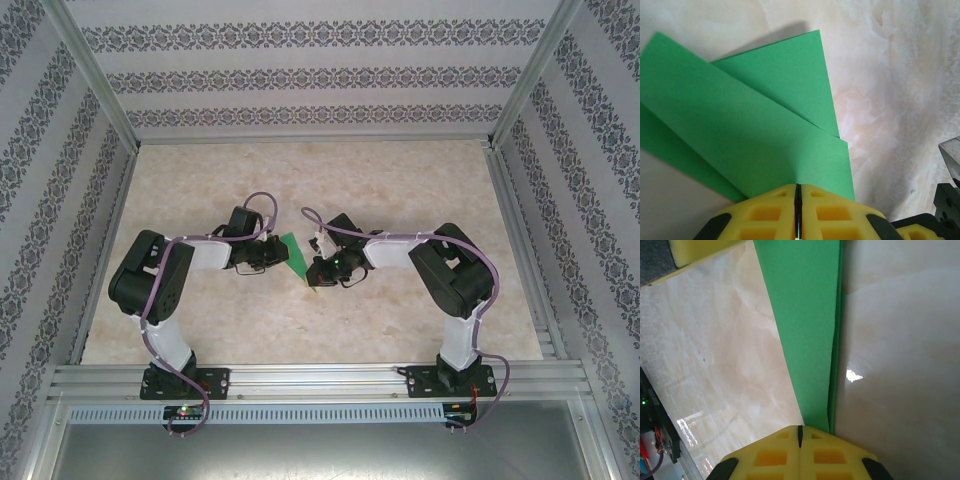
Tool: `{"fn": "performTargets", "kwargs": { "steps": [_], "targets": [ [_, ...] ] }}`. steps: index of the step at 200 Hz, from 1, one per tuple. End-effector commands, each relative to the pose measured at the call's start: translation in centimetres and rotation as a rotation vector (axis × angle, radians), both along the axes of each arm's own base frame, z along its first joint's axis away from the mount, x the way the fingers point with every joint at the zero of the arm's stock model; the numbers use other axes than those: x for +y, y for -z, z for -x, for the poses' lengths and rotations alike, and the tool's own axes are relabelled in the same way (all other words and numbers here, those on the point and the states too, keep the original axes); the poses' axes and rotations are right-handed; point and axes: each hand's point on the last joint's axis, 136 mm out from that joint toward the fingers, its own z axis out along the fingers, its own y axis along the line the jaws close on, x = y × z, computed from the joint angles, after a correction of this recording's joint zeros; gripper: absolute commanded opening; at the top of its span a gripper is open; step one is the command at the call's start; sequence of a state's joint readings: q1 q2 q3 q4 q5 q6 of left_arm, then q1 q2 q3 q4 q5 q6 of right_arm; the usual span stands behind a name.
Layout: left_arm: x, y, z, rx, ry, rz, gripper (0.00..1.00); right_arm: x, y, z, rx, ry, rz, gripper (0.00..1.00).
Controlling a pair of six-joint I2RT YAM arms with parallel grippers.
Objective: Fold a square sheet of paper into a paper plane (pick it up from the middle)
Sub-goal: Fold the wing for the fifth time at the center of the table.
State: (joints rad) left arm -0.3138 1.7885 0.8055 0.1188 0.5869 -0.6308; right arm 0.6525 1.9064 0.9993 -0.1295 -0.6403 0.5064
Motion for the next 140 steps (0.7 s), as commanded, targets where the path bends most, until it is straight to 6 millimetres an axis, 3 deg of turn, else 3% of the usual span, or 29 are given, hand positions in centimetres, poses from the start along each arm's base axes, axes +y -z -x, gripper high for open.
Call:
{"fn": "performTargets", "kwargs": {
  "steps": [1,30,93,111,140],
  "targets": [
    [3.9,2.7,-0.4,0.036,-0.09,-0.125,0.11,-2.4,3.7,2.0,0.067,0.003,0.135,0.0],
    [6.6,2.5,-1.2,0.05,-0.154,-0.154,0.09,-3.2,4.2,2.5,0.079,0.008,0.15,0.0],
    [11.8,-1.0,-4.0,-0.014,-0.254,-0.21,0.09,-3.8,4.9,2.9,0.095,0.017,0.166,0.0],
    [11.7,-2.8,-4.3,-0.056,-0.251,-0.189,0.09,-3.7,4.8,2.9,0.093,0.016,0.163,0.0],
    [9.3,-6.1,-3.9,-0.12,-0.24,-0.069,0.1,-3.5,4.6,2.8,0.092,0.015,0.158,0.0]
  ]
}}
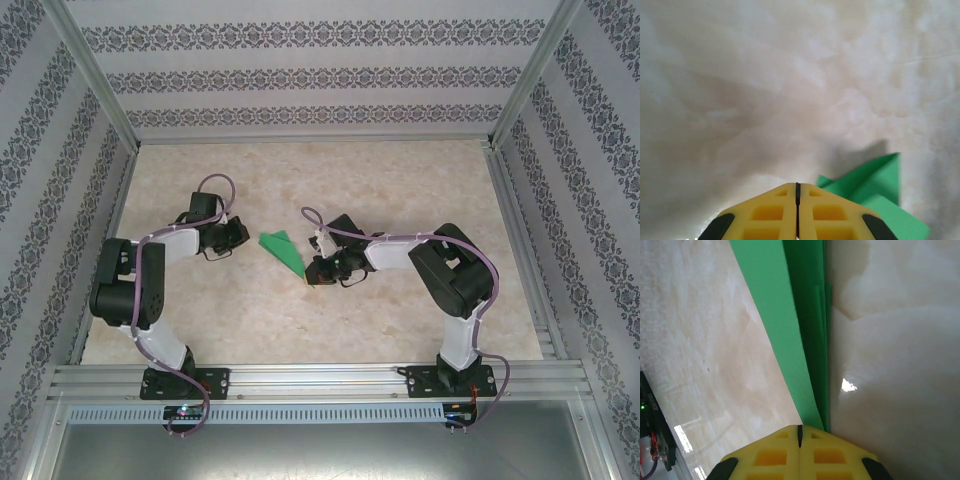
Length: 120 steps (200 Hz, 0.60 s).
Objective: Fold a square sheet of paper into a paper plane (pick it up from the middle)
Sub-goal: Fold the wing for the fifth time at the center of the table.
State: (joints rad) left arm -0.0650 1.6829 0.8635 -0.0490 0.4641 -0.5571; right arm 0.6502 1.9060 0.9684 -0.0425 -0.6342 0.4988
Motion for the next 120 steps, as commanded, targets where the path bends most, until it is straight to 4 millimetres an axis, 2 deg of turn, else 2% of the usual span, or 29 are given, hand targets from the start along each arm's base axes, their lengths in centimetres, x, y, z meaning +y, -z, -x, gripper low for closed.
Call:
{"fn": "performTargets", "kwargs": {
  "steps": [1,27,71,90,120],
  "targets": [
    [-1.8,-3.3,0.4,-0.076,0.033,0.054,0.1,-3.8,4.5,3.4,0.146,0.02,0.188,0.0],
    [-5.6,-4.3,1.8,-0.11,0.079,0.125,0.09,-3.7,4.5,3.5,0.147,0.017,0.188,0.0],
    [-13.2,-3.1,4.5,-0.077,0.229,0.238,0.05,-3.7,4.6,3.6,0.151,0.021,0.189,0.0],
    [-14.9,-2.2,5.2,-0.055,0.27,0.258,0.02,-3.8,4.6,3.6,0.153,0.021,0.195,0.0],
    [-16.3,-0.5,5.7,-0.005,0.311,0.297,0.01,-3.8,4.7,3.6,0.157,0.022,0.197,0.0]
  ]
}}
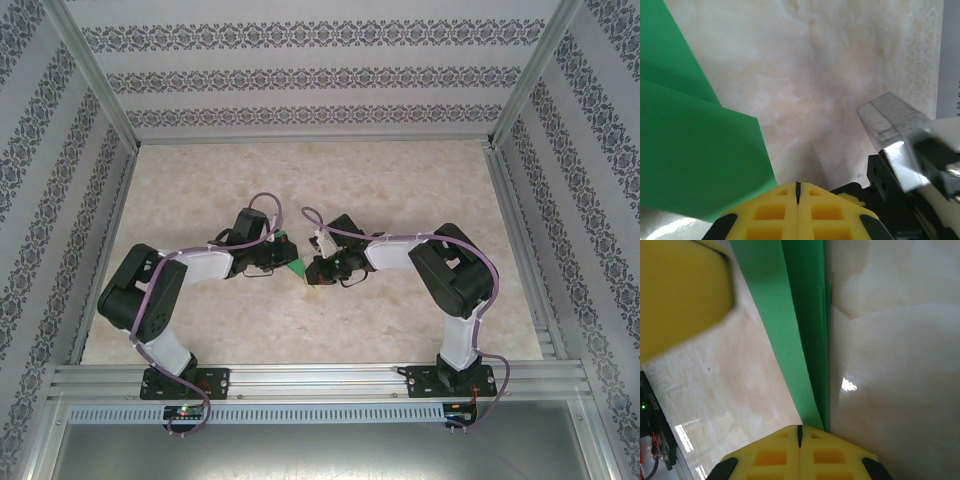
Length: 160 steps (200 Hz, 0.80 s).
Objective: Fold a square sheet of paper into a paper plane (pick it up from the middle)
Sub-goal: Fold the wing for the fifth time at the center of the table.
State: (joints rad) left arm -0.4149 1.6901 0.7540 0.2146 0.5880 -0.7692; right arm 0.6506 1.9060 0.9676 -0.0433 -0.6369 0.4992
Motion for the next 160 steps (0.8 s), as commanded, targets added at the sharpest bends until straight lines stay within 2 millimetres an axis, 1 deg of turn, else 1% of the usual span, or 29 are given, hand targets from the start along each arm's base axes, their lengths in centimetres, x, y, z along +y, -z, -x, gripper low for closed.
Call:
{"fn": "performTargets", "kwargs": {
  "steps": [1,20,46,67,104,136,160],
  "targets": [
    [-1.6,0.0,-0.1,0.003,0.033,0.074,0.01,-3.8,4.7,3.5,0.154,0.024,0.198,0.0],
    [-2.1,0.7,0.1,0.023,0.051,0.083,0.0,-3.9,4.8,3.6,0.157,0.023,0.204,0.0],
    [-1.2,2.1,0.1,0.035,0.024,0.014,0.0,-4.1,5.0,3.8,0.162,0.024,0.211,0.0],
    [0.3,3.2,-0.2,0.041,-0.02,-0.051,0.0,-4.4,5.3,3.9,0.166,0.022,0.224,0.0],
    [4.2,5.0,-1.0,0.057,-0.117,-0.114,0.0,-5.3,6.0,4.6,0.186,0.021,0.255,0.0],
    [7.2,5.9,-2.0,0.068,-0.166,-0.136,0.01,-6.2,6.9,5.7,0.216,0.016,0.287,0.0],
    [9.2,6.3,-3.3,0.075,-0.197,-0.126,0.01,-6.9,7.5,6.3,0.233,0.016,0.312,0.0]
  ]
}}
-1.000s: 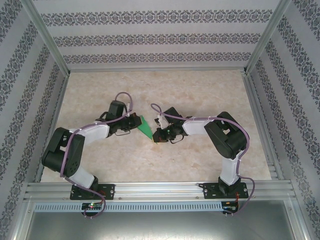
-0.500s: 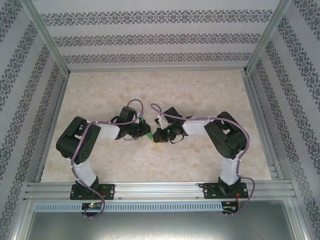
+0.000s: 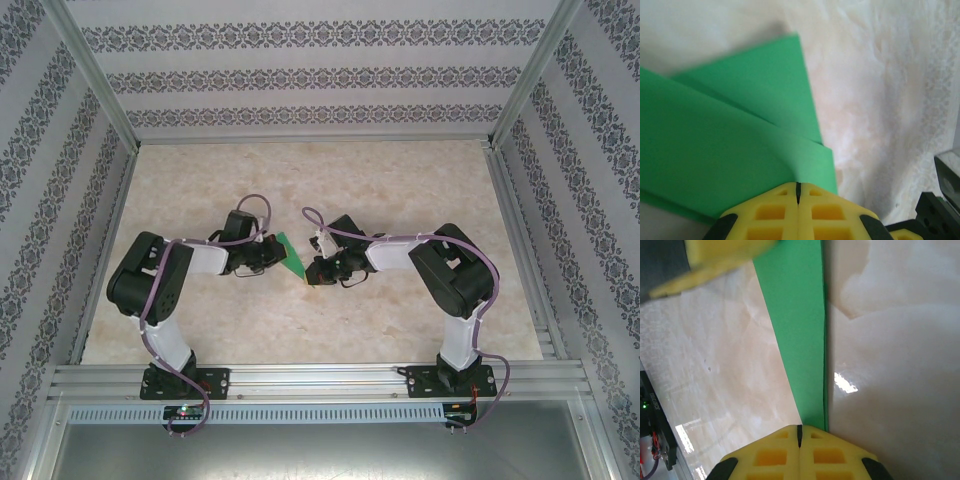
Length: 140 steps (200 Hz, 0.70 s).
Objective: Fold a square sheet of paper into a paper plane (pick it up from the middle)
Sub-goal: Fold the wing for the fifth time at the center of the table.
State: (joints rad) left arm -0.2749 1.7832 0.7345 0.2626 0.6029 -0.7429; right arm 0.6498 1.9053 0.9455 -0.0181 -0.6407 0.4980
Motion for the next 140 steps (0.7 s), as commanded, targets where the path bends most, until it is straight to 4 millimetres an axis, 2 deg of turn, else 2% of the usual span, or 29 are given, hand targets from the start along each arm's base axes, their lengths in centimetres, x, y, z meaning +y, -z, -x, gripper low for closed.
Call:
{"fn": "performTargets", "kwargs": {
  "steps": [1,37,76,140],
  "targets": [
    [4.4,3.0,-1.0,0.035,-0.082,-0.105,0.01,-6.7,7.2,6.1,0.235,0.017,0.318,0.0],
    [7.2,3.3,-2.9,0.044,-0.142,-0.076,0.01,-6.9,7.3,6.3,0.24,0.018,0.321,0.0],
    [10.6,3.6,-3.6,0.073,-0.236,-0.068,0.01,-6.8,7.2,6.3,0.241,0.021,0.321,0.0],
    [12.4,1.9,-4.4,0.075,-0.289,-0.077,0.03,-6.8,7.2,6.2,0.239,0.026,0.317,0.0]
  ]
}}
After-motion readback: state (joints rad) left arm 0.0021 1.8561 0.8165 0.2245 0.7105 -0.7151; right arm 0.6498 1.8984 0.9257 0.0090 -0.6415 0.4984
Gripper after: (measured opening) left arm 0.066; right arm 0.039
